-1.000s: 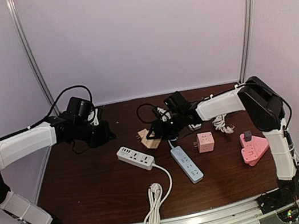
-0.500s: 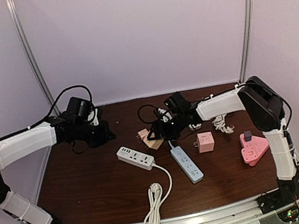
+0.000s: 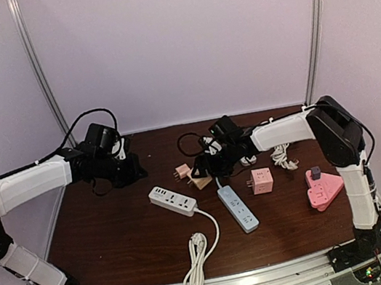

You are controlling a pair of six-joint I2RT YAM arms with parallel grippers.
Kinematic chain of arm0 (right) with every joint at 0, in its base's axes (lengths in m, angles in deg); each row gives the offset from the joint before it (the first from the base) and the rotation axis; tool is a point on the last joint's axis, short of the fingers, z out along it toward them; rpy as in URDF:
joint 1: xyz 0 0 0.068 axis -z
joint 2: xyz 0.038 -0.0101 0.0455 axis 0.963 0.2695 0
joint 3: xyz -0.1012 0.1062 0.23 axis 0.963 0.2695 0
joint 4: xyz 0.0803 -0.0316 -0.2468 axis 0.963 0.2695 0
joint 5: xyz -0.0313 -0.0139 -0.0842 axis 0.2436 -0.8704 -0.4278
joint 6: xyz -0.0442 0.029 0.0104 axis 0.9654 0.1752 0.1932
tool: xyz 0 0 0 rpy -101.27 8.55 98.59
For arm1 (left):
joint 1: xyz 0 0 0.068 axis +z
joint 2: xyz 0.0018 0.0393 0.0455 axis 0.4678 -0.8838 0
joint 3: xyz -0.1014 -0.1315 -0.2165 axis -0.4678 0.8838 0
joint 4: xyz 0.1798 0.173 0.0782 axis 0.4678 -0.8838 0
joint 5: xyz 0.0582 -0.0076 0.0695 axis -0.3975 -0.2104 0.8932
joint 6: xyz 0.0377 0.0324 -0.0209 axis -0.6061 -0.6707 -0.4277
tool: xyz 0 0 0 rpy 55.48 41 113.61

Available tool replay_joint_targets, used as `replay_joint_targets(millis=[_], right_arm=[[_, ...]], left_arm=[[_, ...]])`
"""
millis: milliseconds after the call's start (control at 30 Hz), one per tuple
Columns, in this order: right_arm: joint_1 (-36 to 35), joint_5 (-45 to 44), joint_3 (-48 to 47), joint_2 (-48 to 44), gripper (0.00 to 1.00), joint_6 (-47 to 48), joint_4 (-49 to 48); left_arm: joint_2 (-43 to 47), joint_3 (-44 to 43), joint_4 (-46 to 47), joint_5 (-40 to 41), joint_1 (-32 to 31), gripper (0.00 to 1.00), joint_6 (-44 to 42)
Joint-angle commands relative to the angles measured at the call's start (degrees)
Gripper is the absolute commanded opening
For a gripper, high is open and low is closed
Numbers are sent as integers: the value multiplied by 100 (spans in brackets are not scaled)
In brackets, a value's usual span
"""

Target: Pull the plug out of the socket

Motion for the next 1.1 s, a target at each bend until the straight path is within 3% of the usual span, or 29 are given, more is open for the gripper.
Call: replay_joint_targets(millis=[0, 400, 733, 1067], right_arm=[[-14, -528, -163, -322, 84, 260, 352], [-136, -1480, -102, -1057, 87, 530, 996], [-139, -2767, 1354, -2767, 86, 149, 1419], [-133, -4387, 2725, -4482, 84, -764, 2782]], left_arm=[[167, 30, 117, 39, -30, 0, -14], [260, 76, 196, -21, -31, 0, -91], [386, 93, 307, -196, -78, 0, -200], [299, -61, 422, -372, -307, 0, -251]])
